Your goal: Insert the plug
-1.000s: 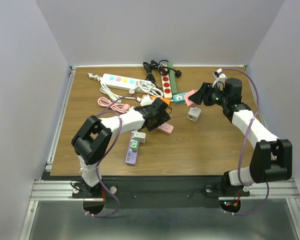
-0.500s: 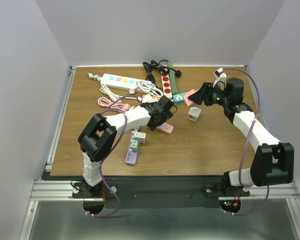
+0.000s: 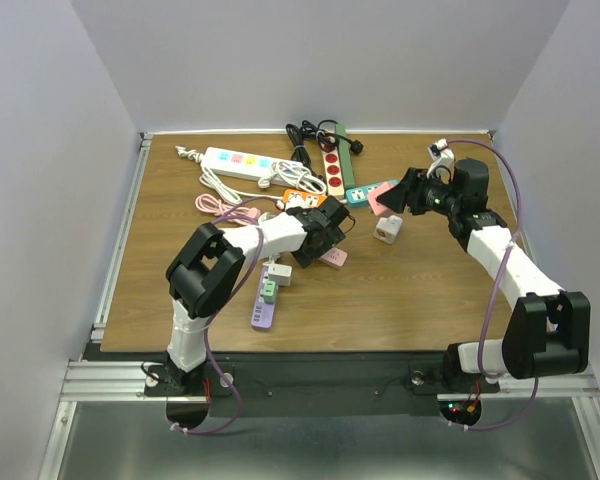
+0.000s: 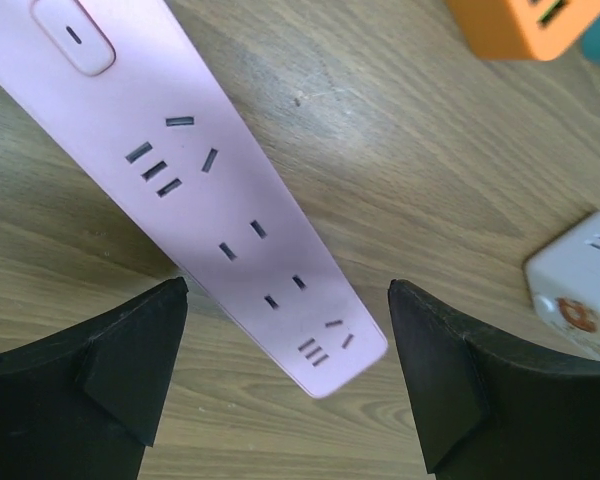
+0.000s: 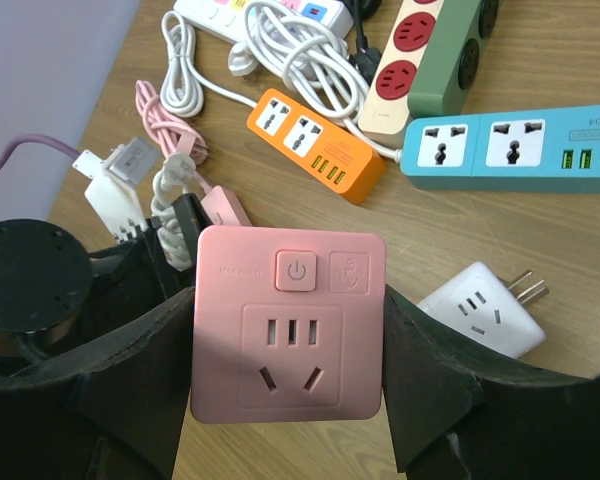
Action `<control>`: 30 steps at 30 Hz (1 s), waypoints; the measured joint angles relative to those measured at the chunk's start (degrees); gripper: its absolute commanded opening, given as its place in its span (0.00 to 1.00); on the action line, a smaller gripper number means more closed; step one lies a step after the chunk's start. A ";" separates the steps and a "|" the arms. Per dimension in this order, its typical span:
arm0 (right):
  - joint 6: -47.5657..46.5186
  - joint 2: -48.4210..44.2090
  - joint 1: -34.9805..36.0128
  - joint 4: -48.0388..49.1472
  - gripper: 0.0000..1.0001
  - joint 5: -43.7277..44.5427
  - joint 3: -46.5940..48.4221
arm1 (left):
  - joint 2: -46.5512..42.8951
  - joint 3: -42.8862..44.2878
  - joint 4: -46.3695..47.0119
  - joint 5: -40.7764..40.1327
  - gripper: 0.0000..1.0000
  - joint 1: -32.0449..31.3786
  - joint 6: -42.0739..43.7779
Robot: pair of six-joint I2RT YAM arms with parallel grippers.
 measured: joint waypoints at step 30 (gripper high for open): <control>-0.63 -2.45 0.00 -1.36 0.00 0.02 -1.97 | 1.11 -2.71 6.34 2.93 0.00 0.44 11.41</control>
